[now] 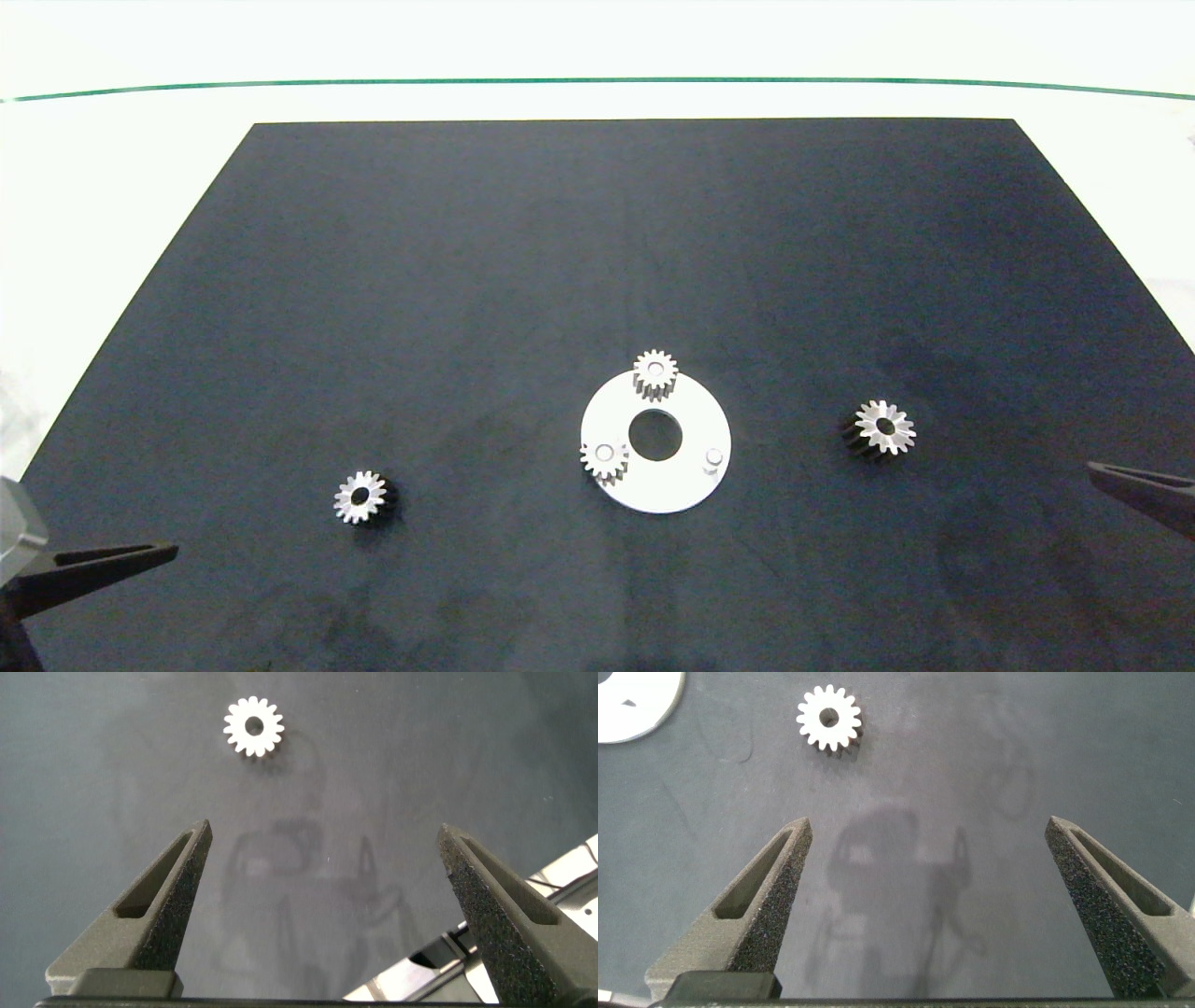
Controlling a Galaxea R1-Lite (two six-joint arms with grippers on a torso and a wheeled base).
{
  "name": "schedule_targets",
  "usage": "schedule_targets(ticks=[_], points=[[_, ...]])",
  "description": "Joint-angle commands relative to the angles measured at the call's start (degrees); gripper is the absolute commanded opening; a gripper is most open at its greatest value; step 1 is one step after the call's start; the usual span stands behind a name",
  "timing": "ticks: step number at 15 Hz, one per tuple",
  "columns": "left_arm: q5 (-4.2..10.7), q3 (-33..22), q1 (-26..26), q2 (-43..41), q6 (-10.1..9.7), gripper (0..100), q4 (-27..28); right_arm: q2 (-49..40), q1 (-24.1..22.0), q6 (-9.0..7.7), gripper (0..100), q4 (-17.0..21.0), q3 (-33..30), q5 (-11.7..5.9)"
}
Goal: Remove an incorrectly installed larger gear and replace it with the correct smaller gear
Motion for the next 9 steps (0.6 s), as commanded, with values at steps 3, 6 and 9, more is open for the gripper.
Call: schedule_targets(ticks=[3,6,9], points=[[-0.03,3.6,0.1,12.9,0.06,100,-13.7,-5.6,-1.3,-0.01,100,0.3,0.1,-0.04],[0.05,4.7,0.5,15.8,0.50,100,-17.8,-5.6,-1.3,0.08,100,0.4,0.2,-0.04],[0.14,4.8,2.1,19.5,0.77,100,-20.2,-5.7,-1.3,0.08,100,0.3,0.4,0.04]])
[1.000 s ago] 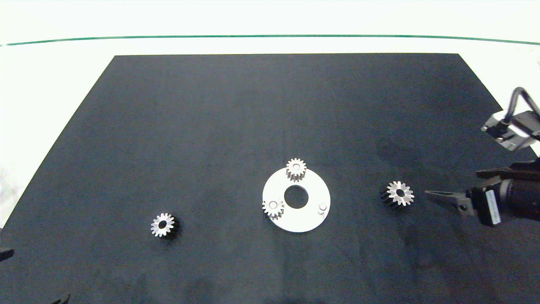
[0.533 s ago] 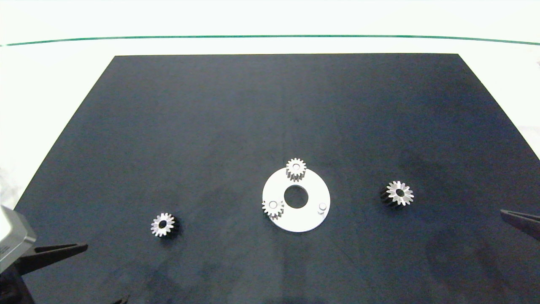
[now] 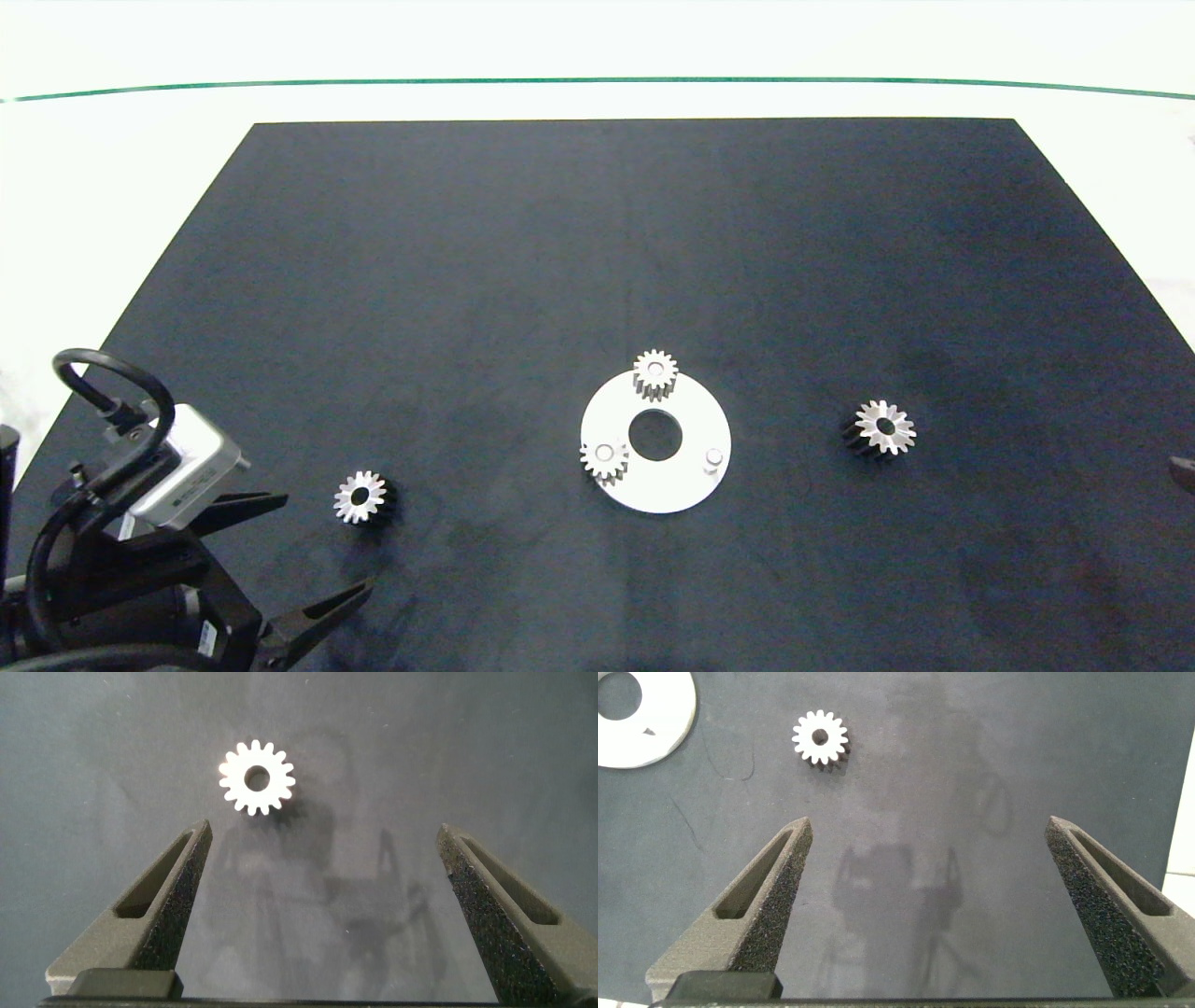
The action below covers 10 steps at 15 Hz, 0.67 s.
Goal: Remove an incorrectly installed larger gear and replace it with the correct smaller gear
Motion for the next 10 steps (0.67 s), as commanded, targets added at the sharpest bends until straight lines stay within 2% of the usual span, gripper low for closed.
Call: schedule_targets(ticks=[1,10], points=[[0.01,0.4,1.9,5.5,0.20,100,-2.9,-0.4,0.0,-0.03,100,0.0,0.1,-0.02],[0.45,2.2,3.2,13.3,0.29,100,-13.3,-1.2,0.1,-0.03,100,0.0,1.2,0.07]])
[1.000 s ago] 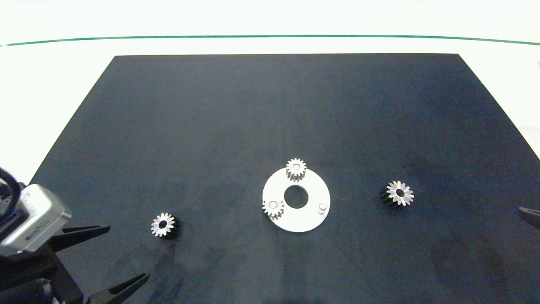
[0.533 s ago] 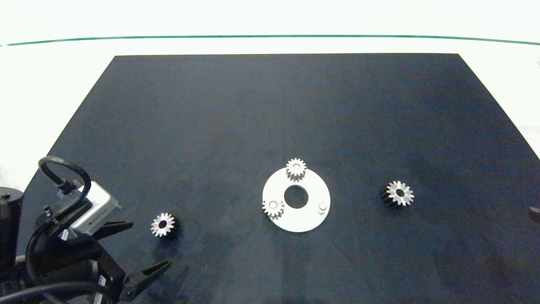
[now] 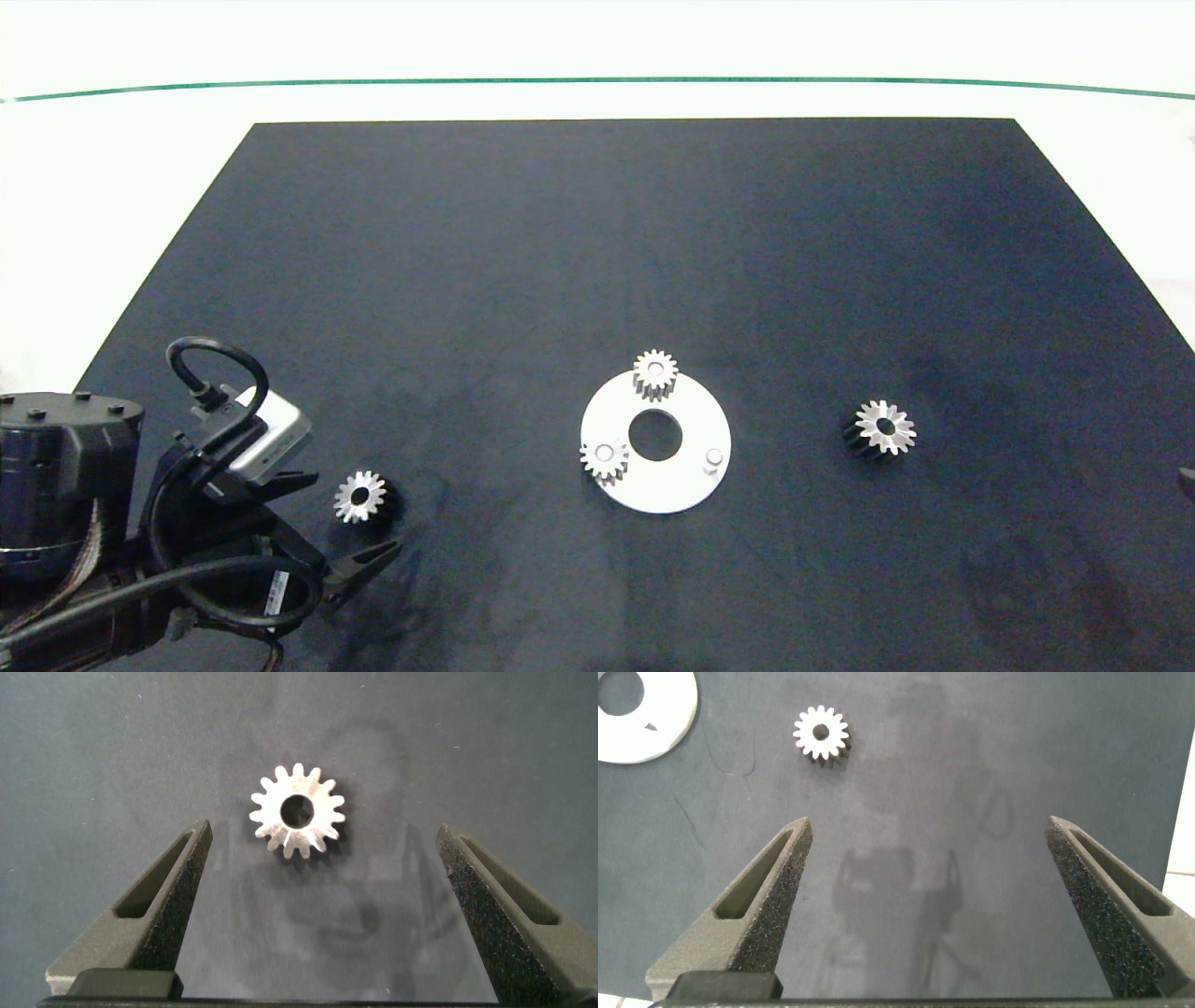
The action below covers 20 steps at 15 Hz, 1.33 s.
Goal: Remove an incorrectly installed larger gear and replace it with the correct smaller gear
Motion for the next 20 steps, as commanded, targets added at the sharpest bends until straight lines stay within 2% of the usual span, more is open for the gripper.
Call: schedule_targets(ticks=[1,4,10,20], points=[[0.17,0.9,0.1,3.5,0.07,100,-4.0,0.1,0.0,0.03,100,0.1,0.6,0.05],[0.79,1.6,1.0,5.6,0.16,100,-7.9,0.1,-0.1,0.03,100,0.1,0.8,0.31],[0.79,1.9,1.3,6.4,0.86,99,-8.9,-0.1,-0.1,0.12,100,0.1,0.8,0.40],[0.79,2.5,1.4,8.3,0.86,78,-11.5,-0.2,-0.1,0.39,100,0.1,0.8,0.40]])
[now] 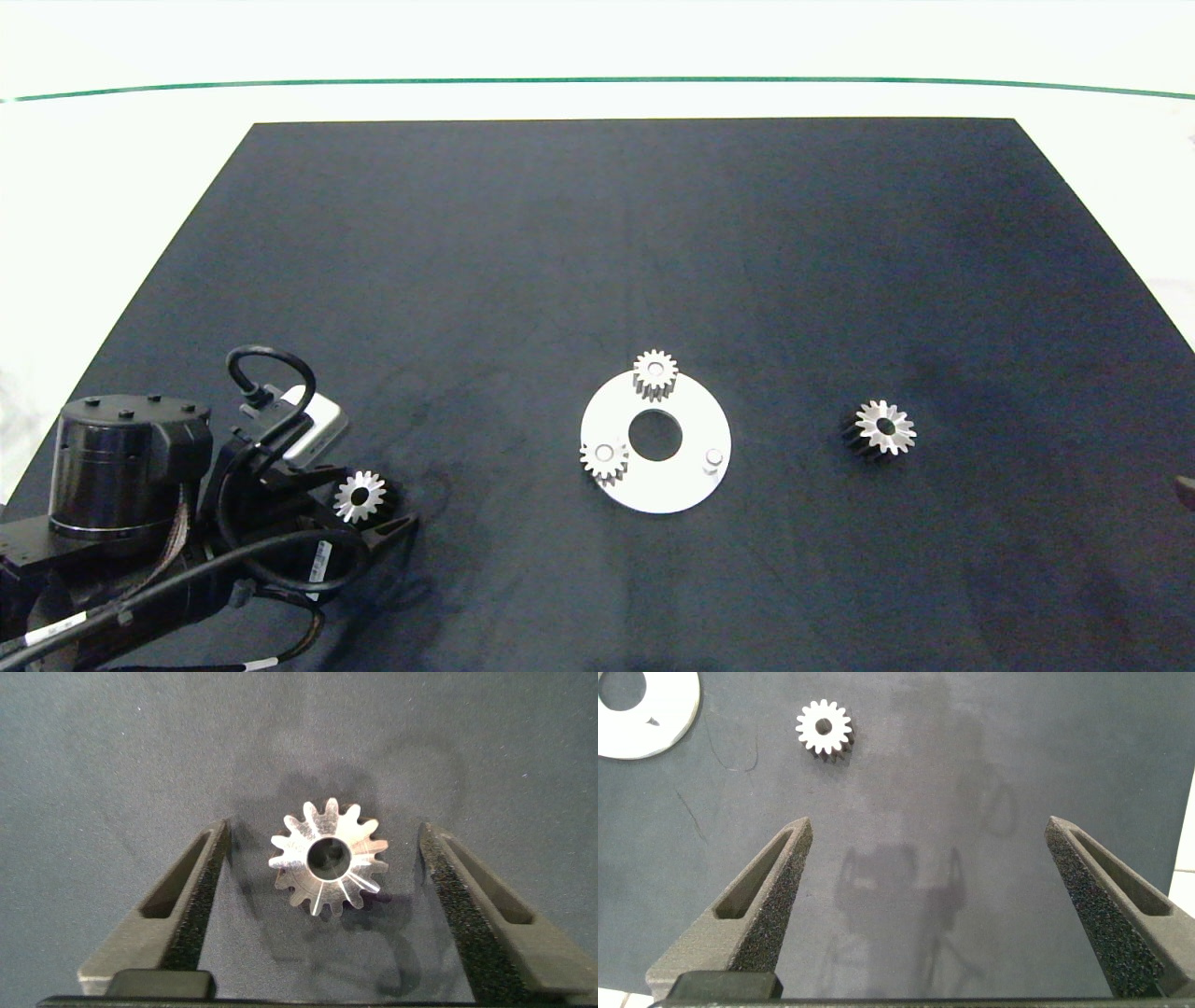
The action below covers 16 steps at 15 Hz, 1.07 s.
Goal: Remove an incorrectly installed larger gear and replace it with the correct smaller gear
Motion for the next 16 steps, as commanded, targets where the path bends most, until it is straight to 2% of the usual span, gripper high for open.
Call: schedule_targets(ticks=[1,16], points=[[-0.03,0.2,0.0,0.2,0.10,77,-0.2,0.1,0.0,-0.05,100,0.1,0.0,-0.07],[-0.03,0.4,0.1,0.3,0.10,47,-0.2,-0.2,0.0,-0.05,100,0.1,0.3,0.20]])
